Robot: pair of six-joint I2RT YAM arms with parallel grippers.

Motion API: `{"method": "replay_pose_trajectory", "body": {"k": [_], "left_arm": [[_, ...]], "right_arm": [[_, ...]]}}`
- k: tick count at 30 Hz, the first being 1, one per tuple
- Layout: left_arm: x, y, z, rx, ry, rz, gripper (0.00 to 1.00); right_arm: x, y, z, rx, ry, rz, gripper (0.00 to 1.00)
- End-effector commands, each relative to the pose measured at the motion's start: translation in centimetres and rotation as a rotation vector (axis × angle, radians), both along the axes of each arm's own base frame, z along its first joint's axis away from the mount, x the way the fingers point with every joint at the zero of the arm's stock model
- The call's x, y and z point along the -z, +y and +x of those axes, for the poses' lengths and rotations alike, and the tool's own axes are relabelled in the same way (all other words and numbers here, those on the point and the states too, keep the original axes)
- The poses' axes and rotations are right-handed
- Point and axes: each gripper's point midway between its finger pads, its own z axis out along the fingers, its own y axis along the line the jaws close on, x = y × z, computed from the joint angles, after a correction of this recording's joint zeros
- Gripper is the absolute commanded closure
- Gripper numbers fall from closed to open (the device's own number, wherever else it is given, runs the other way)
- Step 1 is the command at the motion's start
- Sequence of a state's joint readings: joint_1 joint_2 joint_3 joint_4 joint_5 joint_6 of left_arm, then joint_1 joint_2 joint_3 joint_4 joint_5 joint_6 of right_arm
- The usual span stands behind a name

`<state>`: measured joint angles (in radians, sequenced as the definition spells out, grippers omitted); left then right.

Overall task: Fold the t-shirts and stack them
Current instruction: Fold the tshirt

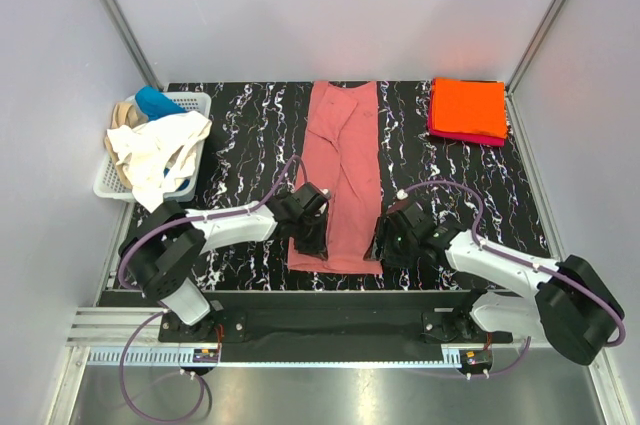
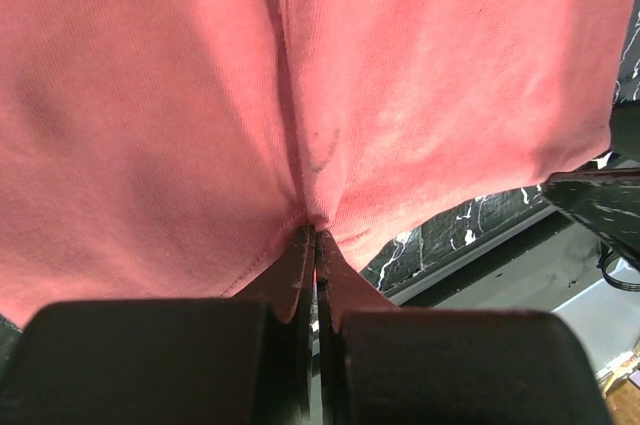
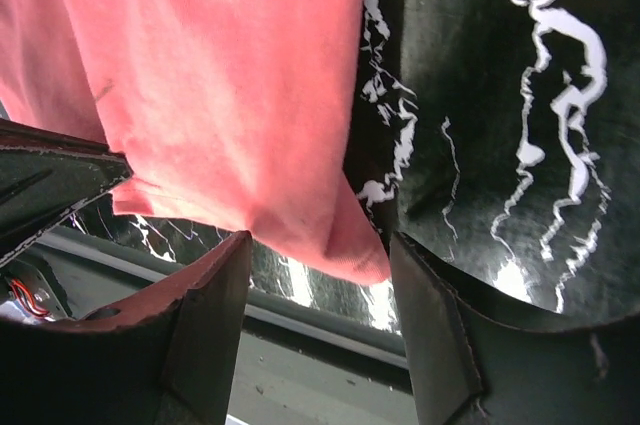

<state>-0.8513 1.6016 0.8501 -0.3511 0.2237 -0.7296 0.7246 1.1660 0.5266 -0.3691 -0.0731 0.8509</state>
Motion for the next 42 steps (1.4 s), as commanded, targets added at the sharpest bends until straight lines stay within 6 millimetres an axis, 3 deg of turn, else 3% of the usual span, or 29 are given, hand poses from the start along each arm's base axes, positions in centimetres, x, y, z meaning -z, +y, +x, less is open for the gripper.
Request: {"method": "replay_pose_trajectory", "body": {"k": [1, 5, 6, 10, 11, 14, 16, 19, 21, 25, 29, 33, 37, 42], "left_arm": [[0.1, -0.3, 0.5, 0.015, -0.022, -0.019, 1.0], [0.3, -0.1, 0.3, 0.017, -0.019, -0.012, 1.0], [0.4, -0.1, 0.3, 0.017, -0.018, -0.011, 1.0], [0.0, 0.0, 0.4, 0.014, -0.021, -0.015, 1.0], [0.0, 0.0, 0.3, 0.013, -0.023, -0.011, 1.0], [0.3, 0.2, 0.3, 0.009, -0.023, -0.002, 1.0], [0.4, 0.2, 0.2, 0.014, -0.017, -0.002, 1.0], [0.3, 0.1, 0.1, 0.025, -0.014, -0.011, 1.0], [-0.2, -0.2, 0.2, 0.03, -0.018, -0.025, 1.0], [-1.1, -0.7, 0.3, 0.042, -0.017, -0.039, 1.0], [-4.9, -1.4, 1.6, 0.041, -0.094, -0.075, 1.0], [-7.2, -1.1, 2.0, 0.034, -0.132, -0.078, 1.0], [-6.7, -0.4, 1.5, 0.028, -0.12, -0.059, 1.0], [-3.0, 1.1, 1.1, 0.011, -0.09, 0.03, 1.0]], "right_arm": [[-0.1, 1.3, 0.9, -0.028, -0.041, 0.065, 0.35], [1.0, 1.4, 0.4, -0.023, -0.003, 0.063, 0.42], [1.0, 1.4, 0.2, -0.017, 0.009, 0.074, 0.52], [-0.4, 2.0, -1.4, 0.058, 0.09, 0.184, 0.73], [-1.1, 2.1, -1.5, 0.104, 0.096, 0.226, 0.76], [0.1, 1.0, -1.7, 0.196, 0.09, 0.239, 0.83], [1.1, 0.5, -2.2, 0.21, 0.096, 0.235, 0.82], [1.5, 0.3, -2.4, 0.202, 0.099, 0.232, 0.65], [1.3, 0.4, -2.3, 0.2, 0.097, 0.237, 0.61], [1.6, 0.4, -2.4, 0.206, 0.111, 0.228, 0.62], [1.9, 0.3, -2.6, 0.198, 0.12, 0.218, 0.61], [1.5, 0.5, -2.4, 0.191, 0.108, 0.226, 0.56], [0.6, 0.9, -2.2, 0.181, 0.095, 0.254, 0.53], [0.4, 1.1, -2.3, 0.175, 0.096, 0.263, 0.52]]}}
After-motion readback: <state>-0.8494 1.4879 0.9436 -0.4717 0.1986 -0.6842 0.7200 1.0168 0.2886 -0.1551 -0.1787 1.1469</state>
